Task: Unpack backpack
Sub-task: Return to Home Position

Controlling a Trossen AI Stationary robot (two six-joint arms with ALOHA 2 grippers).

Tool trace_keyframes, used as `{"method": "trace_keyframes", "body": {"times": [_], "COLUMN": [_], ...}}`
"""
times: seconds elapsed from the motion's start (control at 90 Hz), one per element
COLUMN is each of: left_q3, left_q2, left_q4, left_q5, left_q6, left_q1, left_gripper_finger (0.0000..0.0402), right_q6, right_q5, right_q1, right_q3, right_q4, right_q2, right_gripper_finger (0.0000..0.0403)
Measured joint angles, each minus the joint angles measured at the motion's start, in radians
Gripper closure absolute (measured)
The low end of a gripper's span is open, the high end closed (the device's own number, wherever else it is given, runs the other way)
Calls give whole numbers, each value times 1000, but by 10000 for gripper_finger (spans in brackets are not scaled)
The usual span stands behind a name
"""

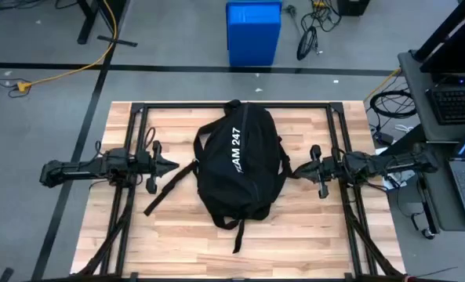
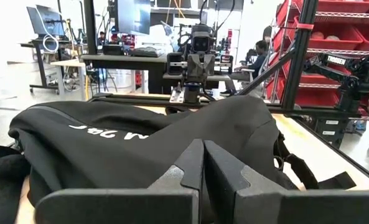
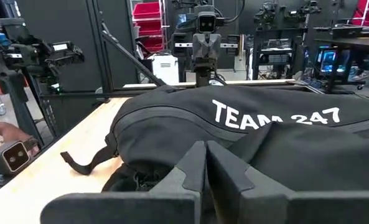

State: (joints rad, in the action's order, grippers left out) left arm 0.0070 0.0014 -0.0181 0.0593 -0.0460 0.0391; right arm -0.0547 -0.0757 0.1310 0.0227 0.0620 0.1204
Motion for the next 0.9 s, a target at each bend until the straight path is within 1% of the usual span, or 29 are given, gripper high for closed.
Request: {"method": "trace_keyframes", "body": {"times": [0.478,0.9], "left_q3": [0,0], "left_q2": [0,0], "left_q4": [0,0], "left_q5": [0,0], "left_q6": [0,0], "left_q1": [0,0], "left_gripper_finger": [402,402], "right_q6": [28,64], "right_q5": [1,-2], "right_q1": [1,1], "right_q3": [-11,-11], "right_q4": [-14,41], "right_q2": [0,-7], "right_gripper_finger": [403,403]}}
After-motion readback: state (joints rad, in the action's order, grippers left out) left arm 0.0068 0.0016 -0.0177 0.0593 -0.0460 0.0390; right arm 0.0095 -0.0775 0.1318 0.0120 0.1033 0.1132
